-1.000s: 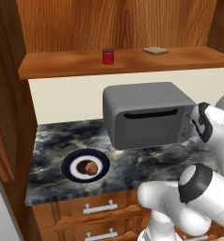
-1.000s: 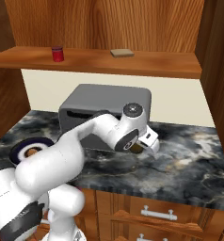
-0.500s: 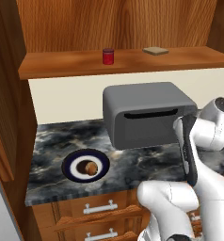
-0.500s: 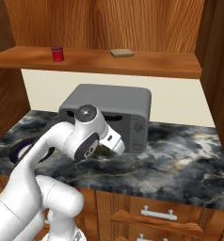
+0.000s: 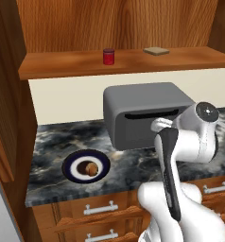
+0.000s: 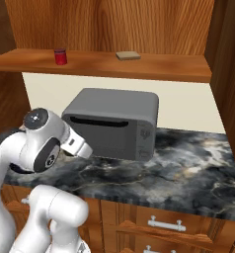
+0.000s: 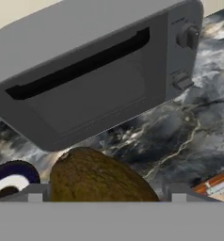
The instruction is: Pick the avocado and bread from the counter and place them on the plate. Then pick the jam from the cabinet and place it next to the plate. Lastly close the cabinet door.
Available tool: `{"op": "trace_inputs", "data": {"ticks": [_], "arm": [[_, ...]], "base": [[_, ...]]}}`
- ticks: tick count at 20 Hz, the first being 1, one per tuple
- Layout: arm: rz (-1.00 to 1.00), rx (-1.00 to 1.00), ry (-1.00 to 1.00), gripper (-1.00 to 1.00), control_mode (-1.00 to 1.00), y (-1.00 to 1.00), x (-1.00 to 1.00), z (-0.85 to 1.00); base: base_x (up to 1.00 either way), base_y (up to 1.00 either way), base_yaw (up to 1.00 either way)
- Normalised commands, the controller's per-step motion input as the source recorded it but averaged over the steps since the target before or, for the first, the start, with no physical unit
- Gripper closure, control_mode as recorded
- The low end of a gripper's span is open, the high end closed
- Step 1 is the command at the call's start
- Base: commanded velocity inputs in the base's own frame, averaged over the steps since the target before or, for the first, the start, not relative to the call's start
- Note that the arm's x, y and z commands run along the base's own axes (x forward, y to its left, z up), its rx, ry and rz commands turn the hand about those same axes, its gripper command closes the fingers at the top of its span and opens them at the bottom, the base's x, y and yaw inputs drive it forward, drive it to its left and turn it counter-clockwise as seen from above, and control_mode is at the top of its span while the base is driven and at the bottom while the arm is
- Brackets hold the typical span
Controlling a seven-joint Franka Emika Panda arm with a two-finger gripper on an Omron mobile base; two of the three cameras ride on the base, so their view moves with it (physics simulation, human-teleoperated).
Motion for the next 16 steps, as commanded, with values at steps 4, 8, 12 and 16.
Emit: {"op": "trace_inputs", "data": {"ticks": [4,8,12,16], "arm": [[0.02,0.04,-0.11,1.0,-1.0,1.0,-0.26,0.37],[0.06,0.07,-0.04,1.0,-1.0,1.0,-0.28,0.1],[0.07,0.08,0.0,1.0,-1.0,1.0,-0.29,0.0],[0.0,0.03,0.0,1.0,-1.0,1.0,0.16,-0.01]], "base": [[0.0,0.0,0.0],[0.0,0.0,0.0],[0.0,0.0,0.0],[0.0,0.0,0.0]]}}
